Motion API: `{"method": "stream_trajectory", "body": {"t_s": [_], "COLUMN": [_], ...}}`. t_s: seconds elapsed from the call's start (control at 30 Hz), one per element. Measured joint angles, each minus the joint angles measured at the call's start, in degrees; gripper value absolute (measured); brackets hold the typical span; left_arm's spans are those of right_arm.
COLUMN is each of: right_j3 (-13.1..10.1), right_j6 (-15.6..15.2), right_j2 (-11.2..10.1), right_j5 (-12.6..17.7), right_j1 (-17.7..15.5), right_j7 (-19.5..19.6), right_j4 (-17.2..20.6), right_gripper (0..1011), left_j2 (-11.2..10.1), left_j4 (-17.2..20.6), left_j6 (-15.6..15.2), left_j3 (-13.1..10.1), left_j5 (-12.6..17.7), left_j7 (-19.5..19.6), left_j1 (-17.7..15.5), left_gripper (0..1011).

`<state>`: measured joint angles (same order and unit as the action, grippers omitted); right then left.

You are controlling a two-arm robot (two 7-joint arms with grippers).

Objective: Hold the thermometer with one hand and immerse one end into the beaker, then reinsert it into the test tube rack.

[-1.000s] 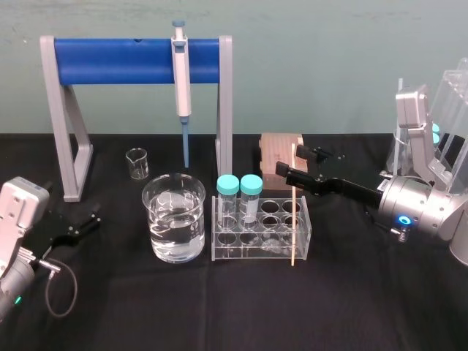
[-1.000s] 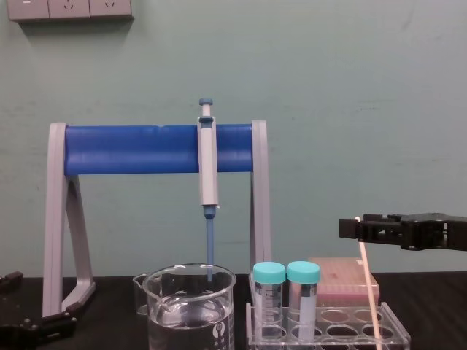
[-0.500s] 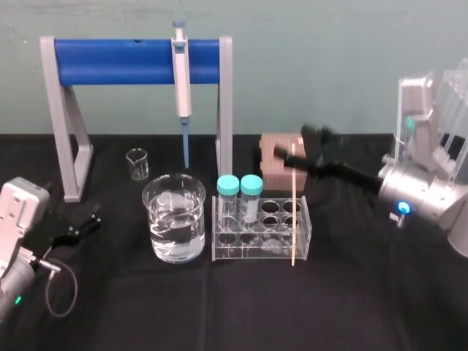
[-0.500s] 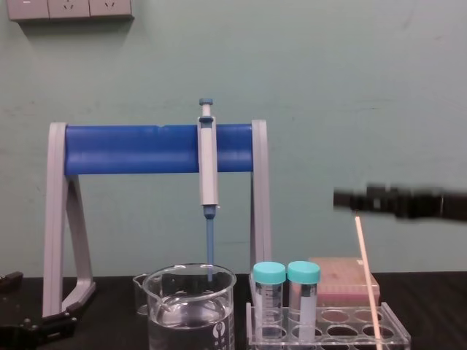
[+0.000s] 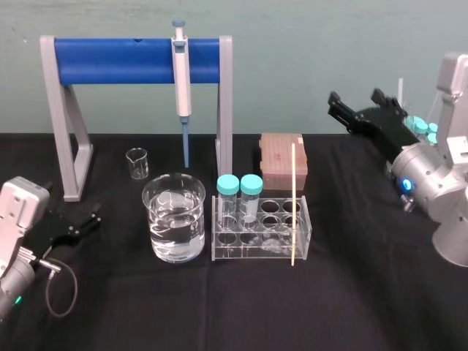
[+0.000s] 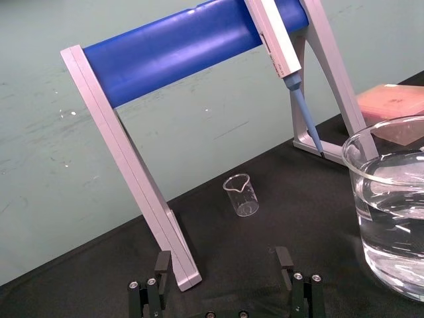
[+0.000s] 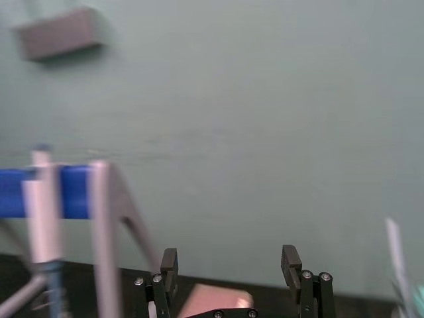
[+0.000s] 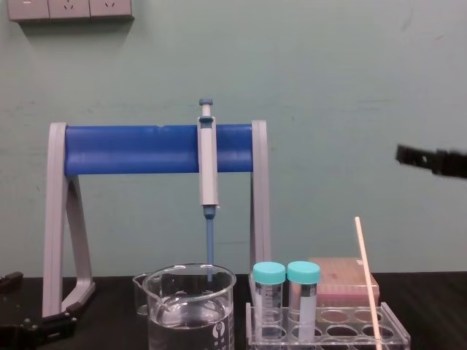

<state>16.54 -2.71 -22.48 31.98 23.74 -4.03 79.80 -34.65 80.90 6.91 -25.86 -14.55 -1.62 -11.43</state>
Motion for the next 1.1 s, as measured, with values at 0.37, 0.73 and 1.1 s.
{"method": "stream_trajectory", "body": {"t_s": [0.37,0.73,1.1], "right_j3": [-0.3,-0.4,-0.5], "right_j6": [-1.8,-1.6,-1.5], "right_j2": [5.8,5.4,5.2], "right_j5": [-0.3,-0.5,-0.6], "right_j1": [1.5,1.2,1.1], "right_j7": [2.8,3.4,3.7], "right_j4": [-8.5,-7.5,-7.0], "right_gripper": [1003,1003,1003], "left_j2": [0.0,0.0,0.0], "left_j4": [0.0,0.0,0.0], "left_j6": [0.0,0.0,0.0], "left_j3": [0.0,0.0,0.0], "left_j5": [0.0,0.0,0.0], "left_j7": [0.0,0.0,0.0], "left_j1": [0.0,0.0,0.0], "left_gripper": [1004,1004,1004]}}
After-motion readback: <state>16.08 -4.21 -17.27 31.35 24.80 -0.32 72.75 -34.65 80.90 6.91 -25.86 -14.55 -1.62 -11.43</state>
